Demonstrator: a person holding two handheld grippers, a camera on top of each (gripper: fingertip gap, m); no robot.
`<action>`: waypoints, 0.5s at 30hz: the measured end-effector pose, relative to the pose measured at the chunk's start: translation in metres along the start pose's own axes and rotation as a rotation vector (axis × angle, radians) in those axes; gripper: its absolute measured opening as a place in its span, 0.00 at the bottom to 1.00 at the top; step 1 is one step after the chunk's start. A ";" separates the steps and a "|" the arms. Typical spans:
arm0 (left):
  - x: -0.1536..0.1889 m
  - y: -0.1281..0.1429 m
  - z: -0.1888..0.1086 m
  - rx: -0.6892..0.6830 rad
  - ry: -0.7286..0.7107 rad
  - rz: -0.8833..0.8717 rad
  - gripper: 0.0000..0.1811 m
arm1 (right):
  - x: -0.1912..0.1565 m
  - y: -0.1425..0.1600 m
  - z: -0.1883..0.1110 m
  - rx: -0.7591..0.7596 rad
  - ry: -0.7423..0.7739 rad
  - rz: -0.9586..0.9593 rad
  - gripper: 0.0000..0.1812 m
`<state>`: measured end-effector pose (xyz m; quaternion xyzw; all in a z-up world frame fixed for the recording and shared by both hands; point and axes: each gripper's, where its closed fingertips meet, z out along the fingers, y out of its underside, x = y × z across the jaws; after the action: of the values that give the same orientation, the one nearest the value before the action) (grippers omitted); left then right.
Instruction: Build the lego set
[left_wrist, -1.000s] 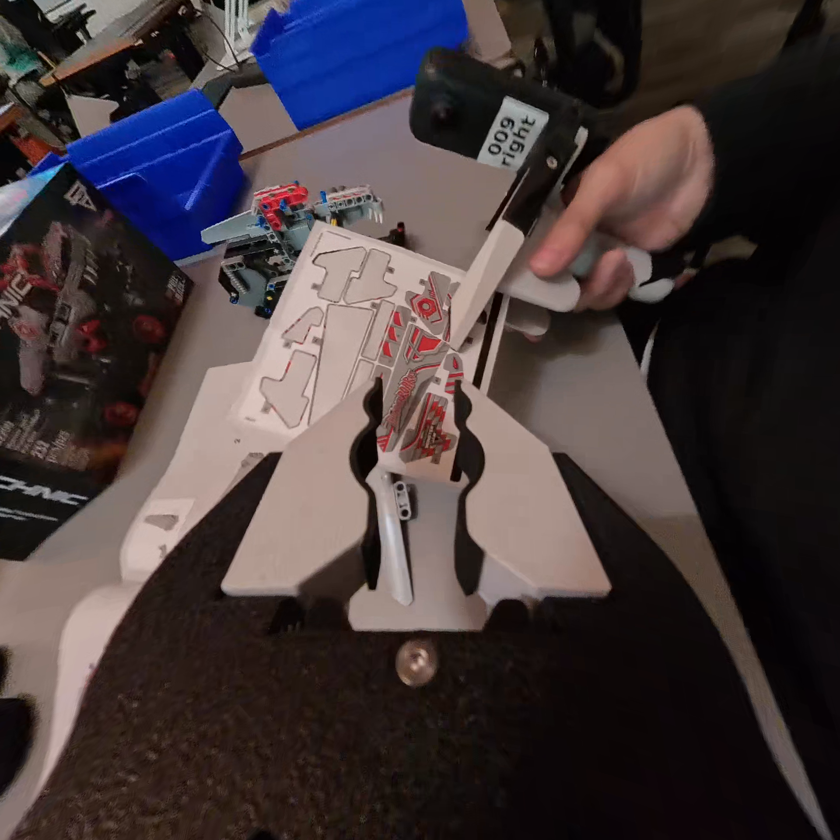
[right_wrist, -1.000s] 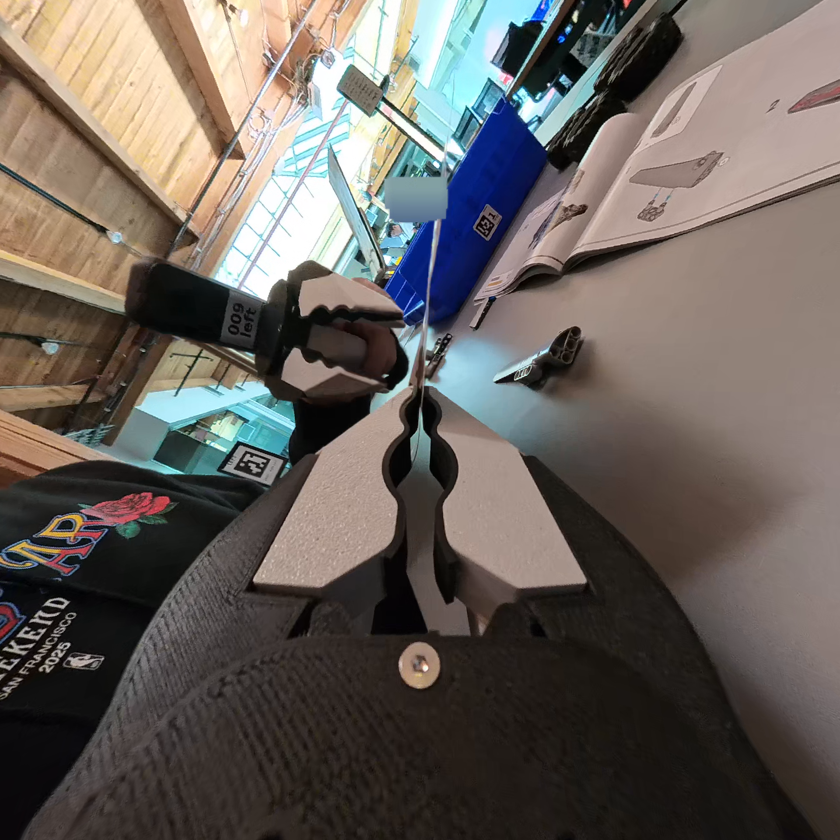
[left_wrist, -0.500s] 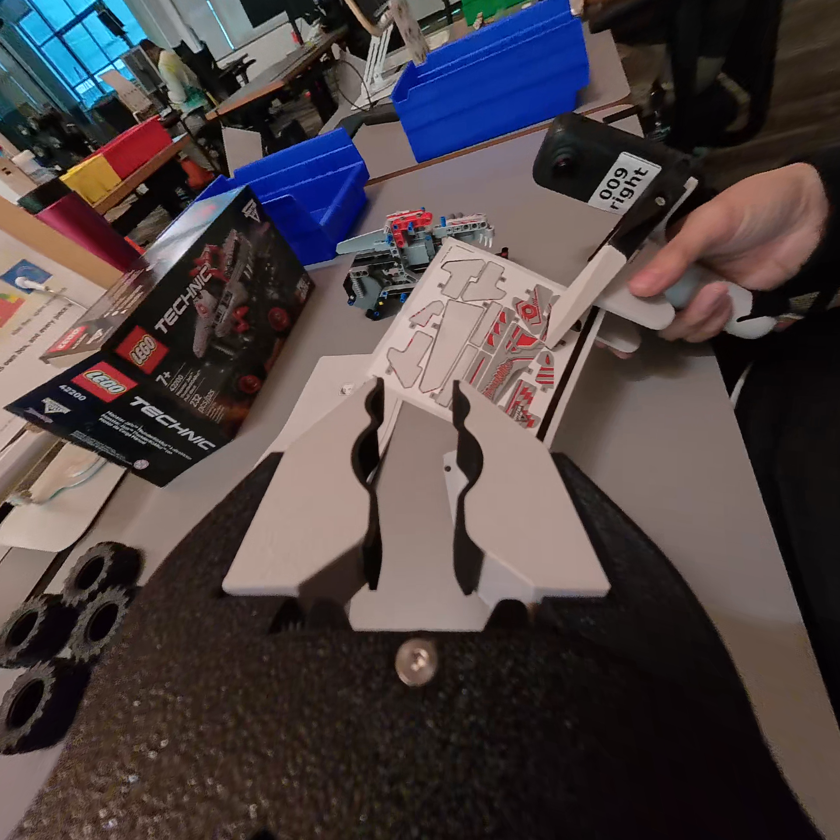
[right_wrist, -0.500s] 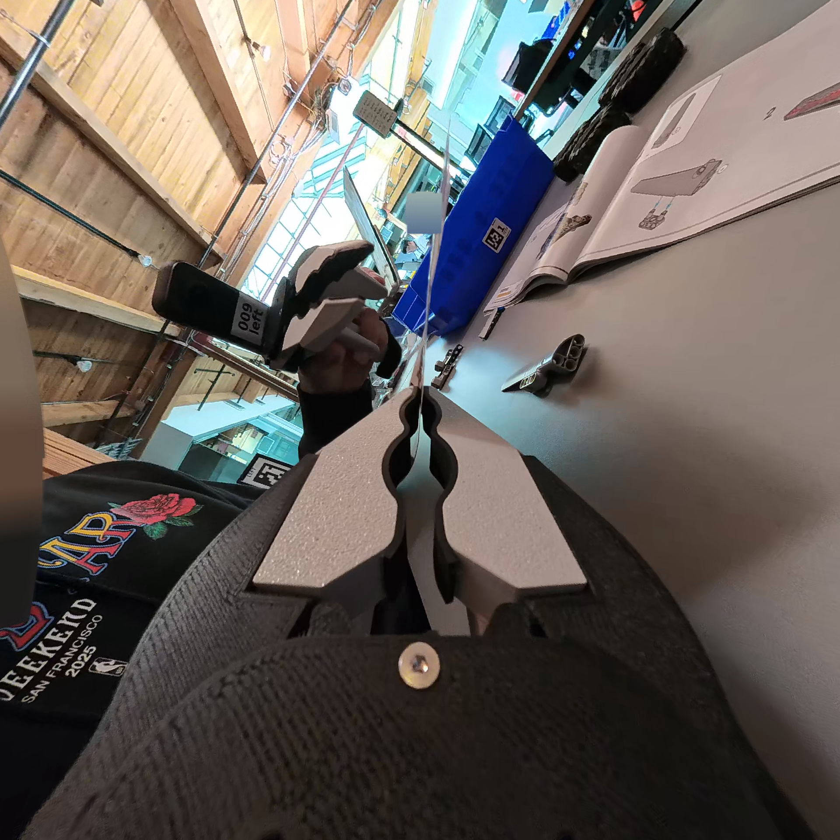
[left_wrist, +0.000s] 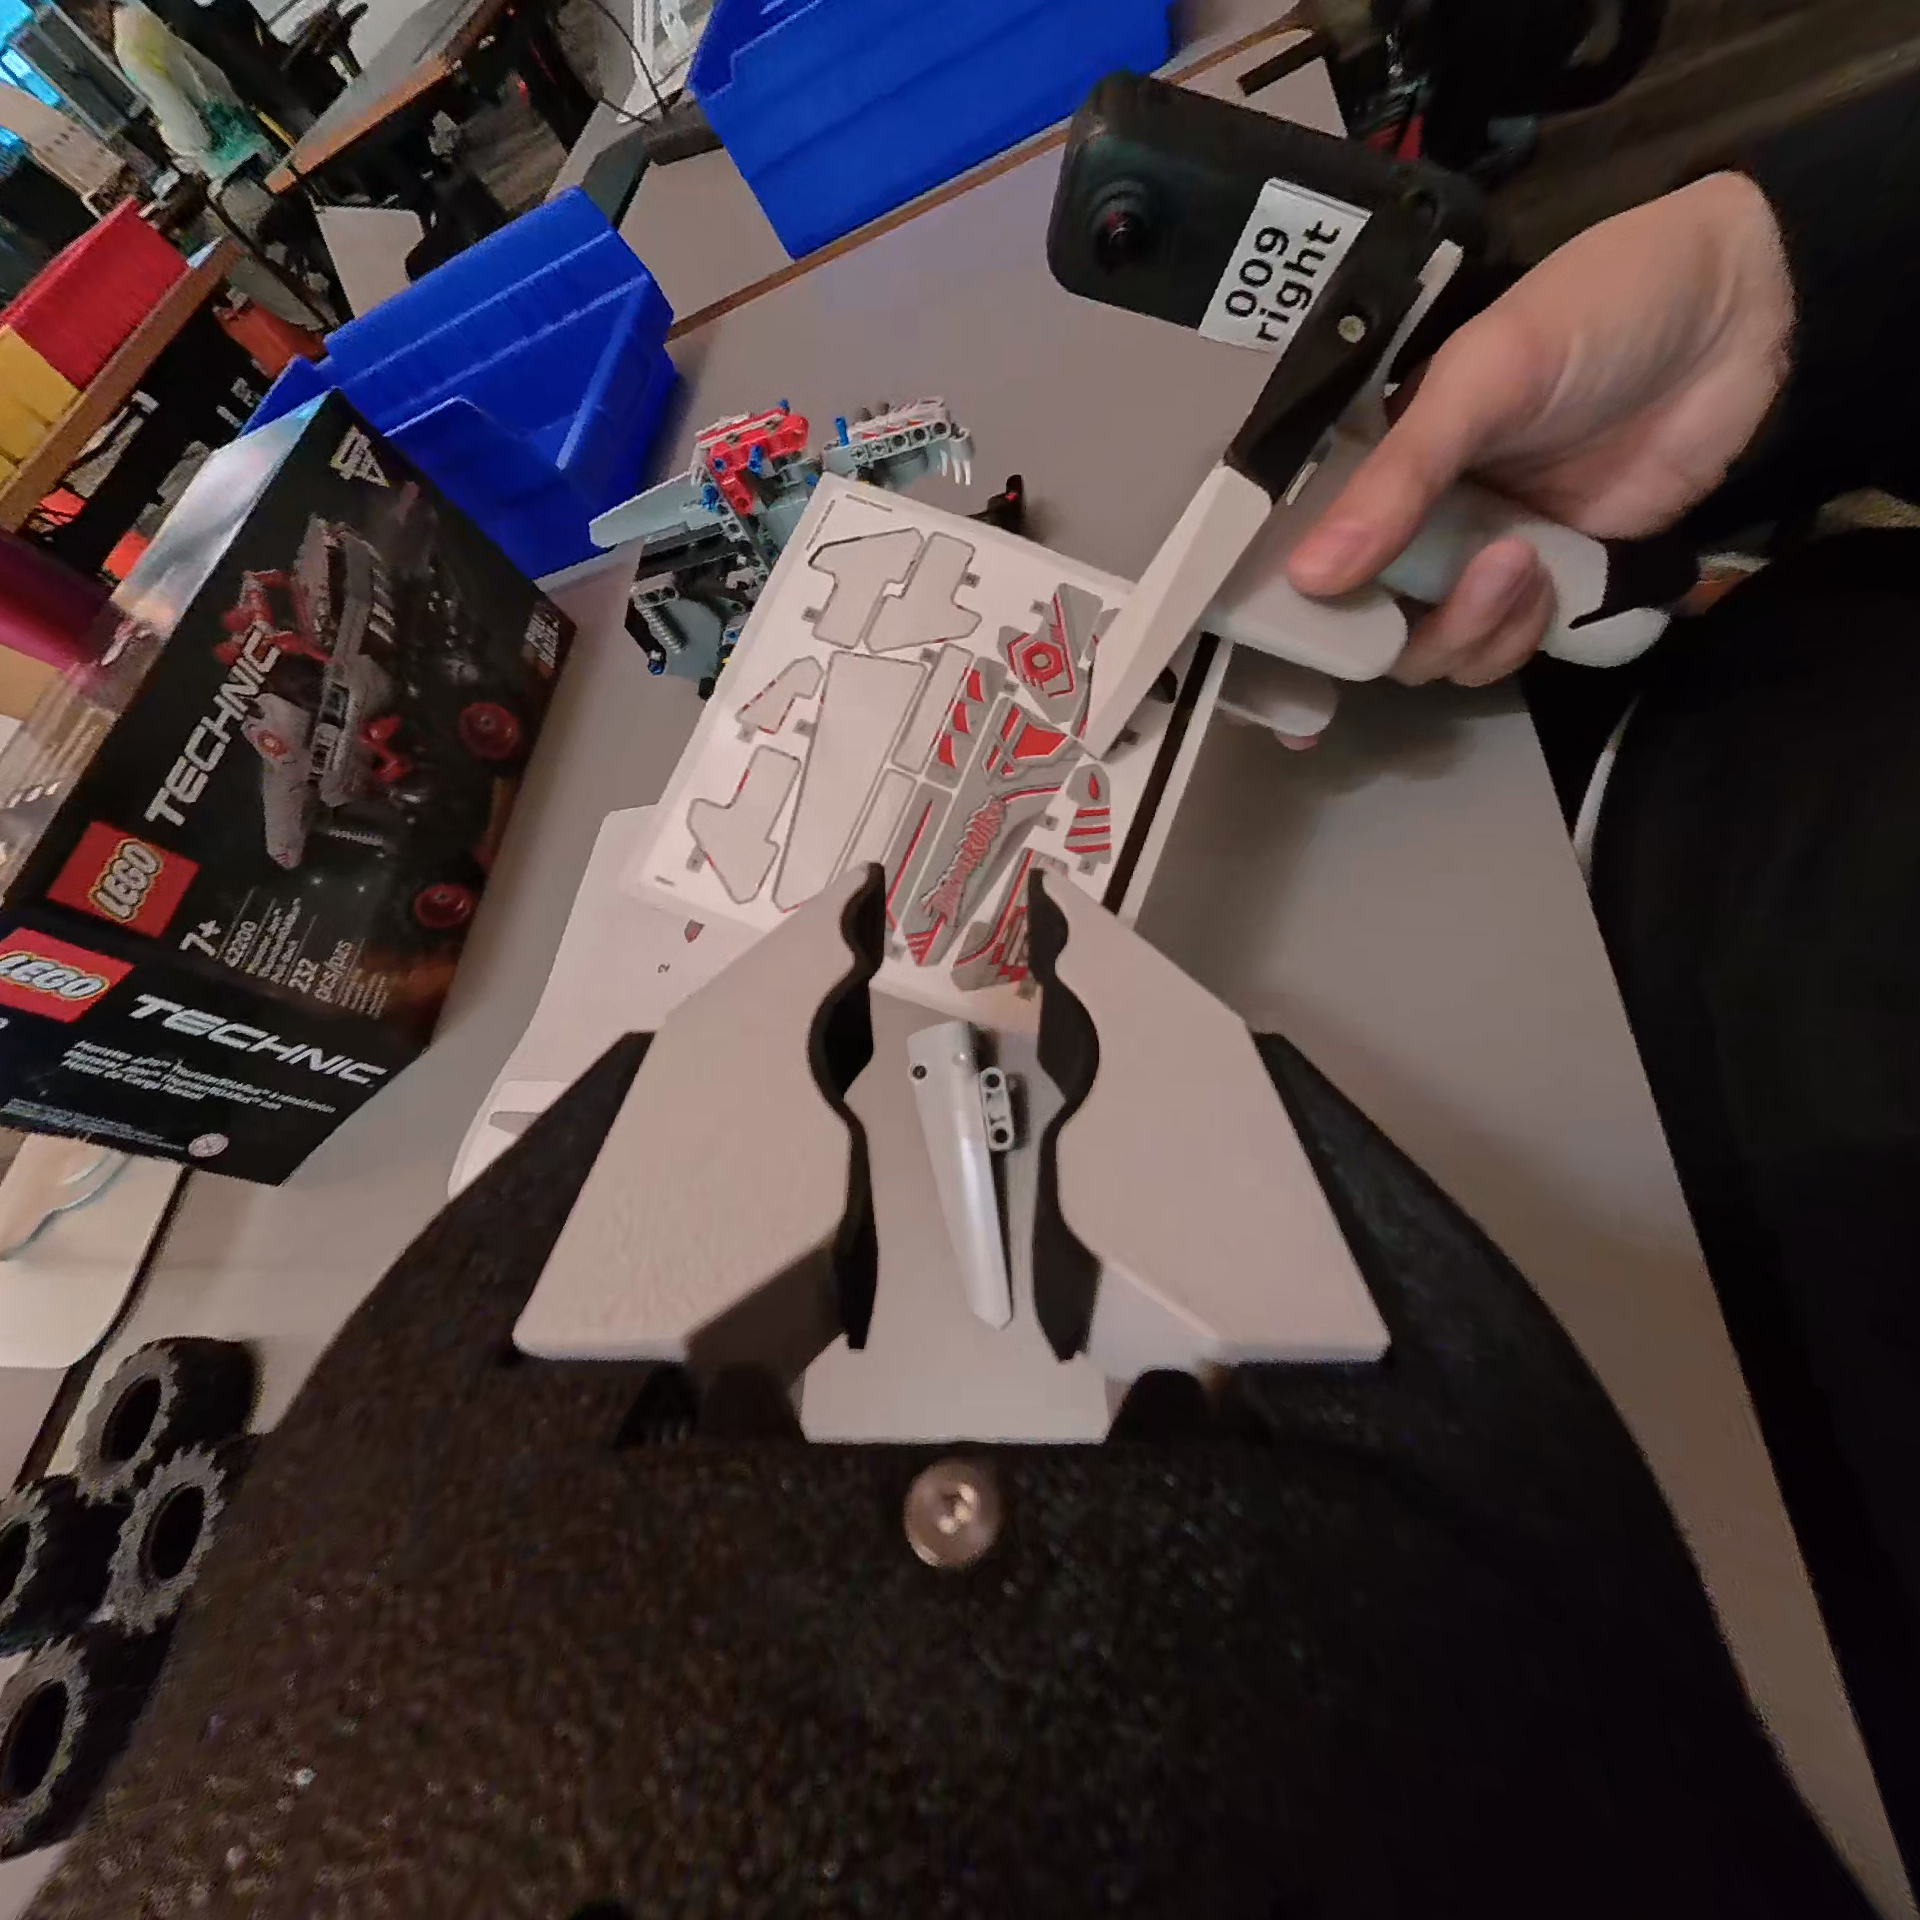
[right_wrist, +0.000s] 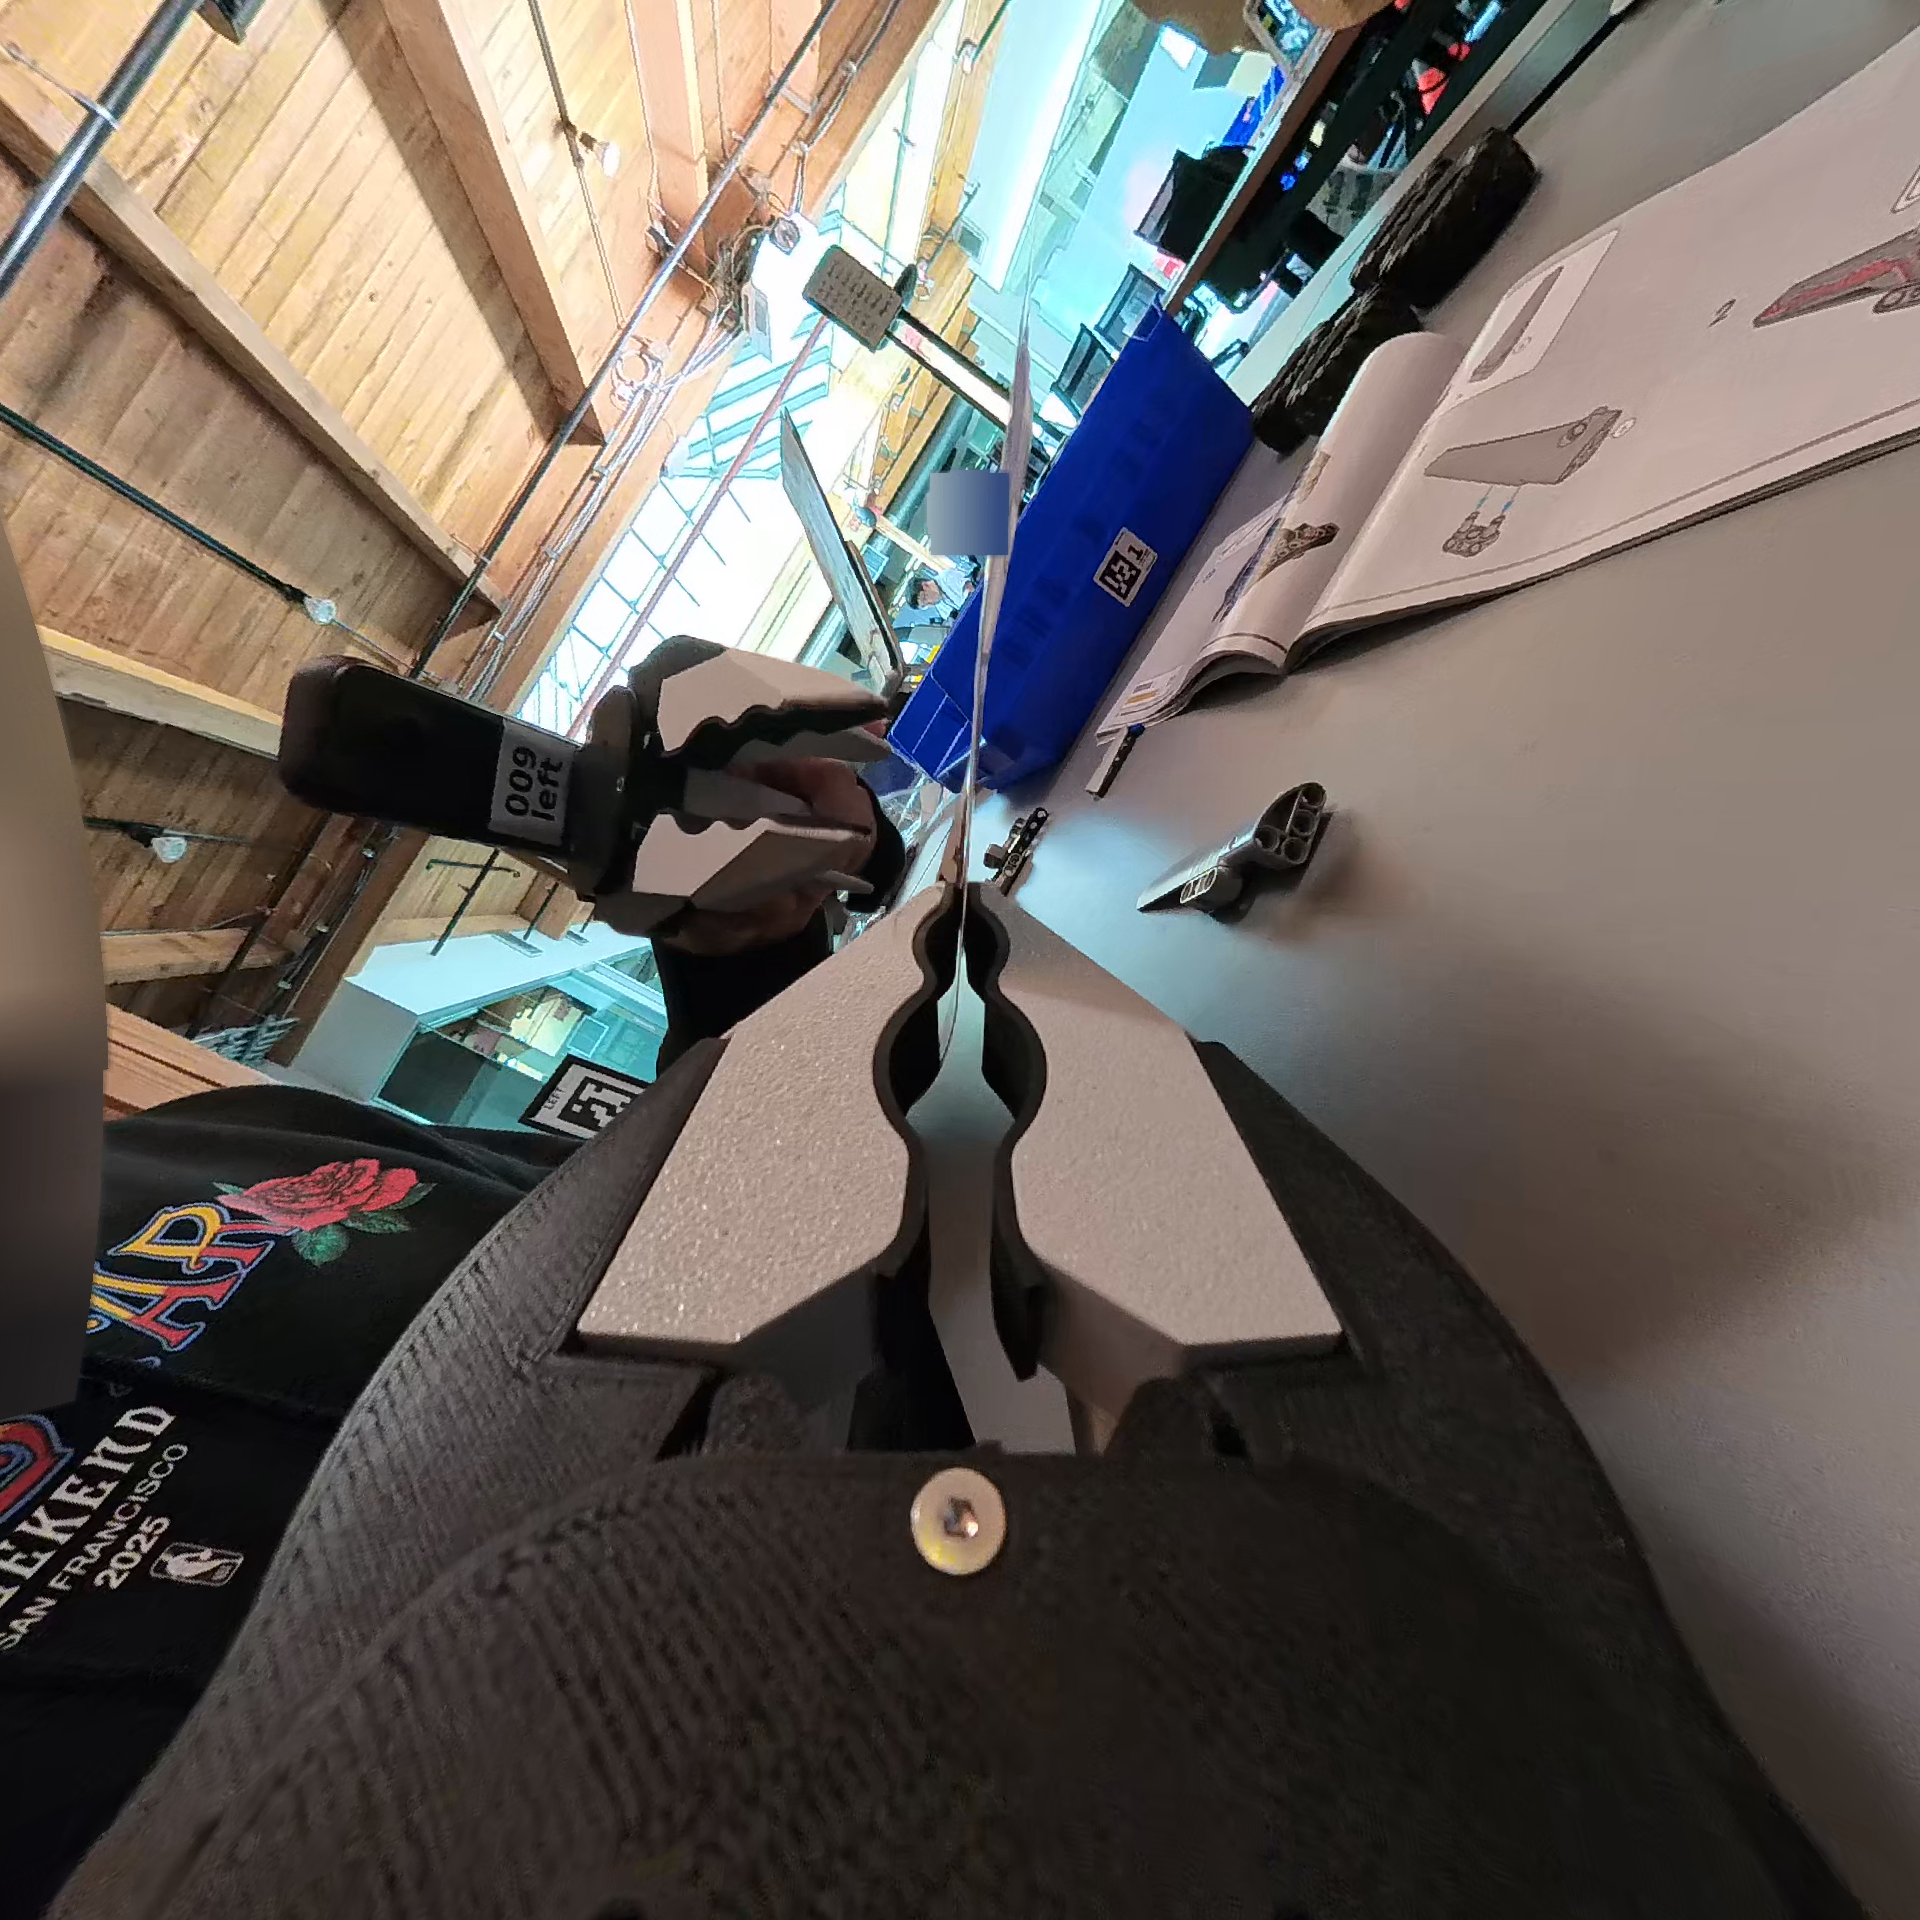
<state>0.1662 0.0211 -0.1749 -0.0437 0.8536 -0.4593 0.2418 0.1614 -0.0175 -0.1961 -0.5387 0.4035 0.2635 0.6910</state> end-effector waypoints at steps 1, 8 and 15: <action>0.002 -0.002 0.001 0.006 0.008 -0.003 0.13 | 0.000 0.000 0.000 0.000 -0.002 0.000 0.00; 0.020 -0.014 0.011 0.021 0.054 -0.005 0.13 | -0.002 0.003 0.003 0.002 -0.003 -0.002 0.00; 0.026 -0.007 0.025 0.005 0.090 -0.079 0.14 | -0.008 0.004 0.005 -0.002 -0.039 -0.006 0.00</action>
<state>0.1536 -0.0095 -0.1905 -0.0560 0.8601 -0.4721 0.1851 0.1554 -0.0114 -0.1913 -0.5355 0.3881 0.2722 0.6990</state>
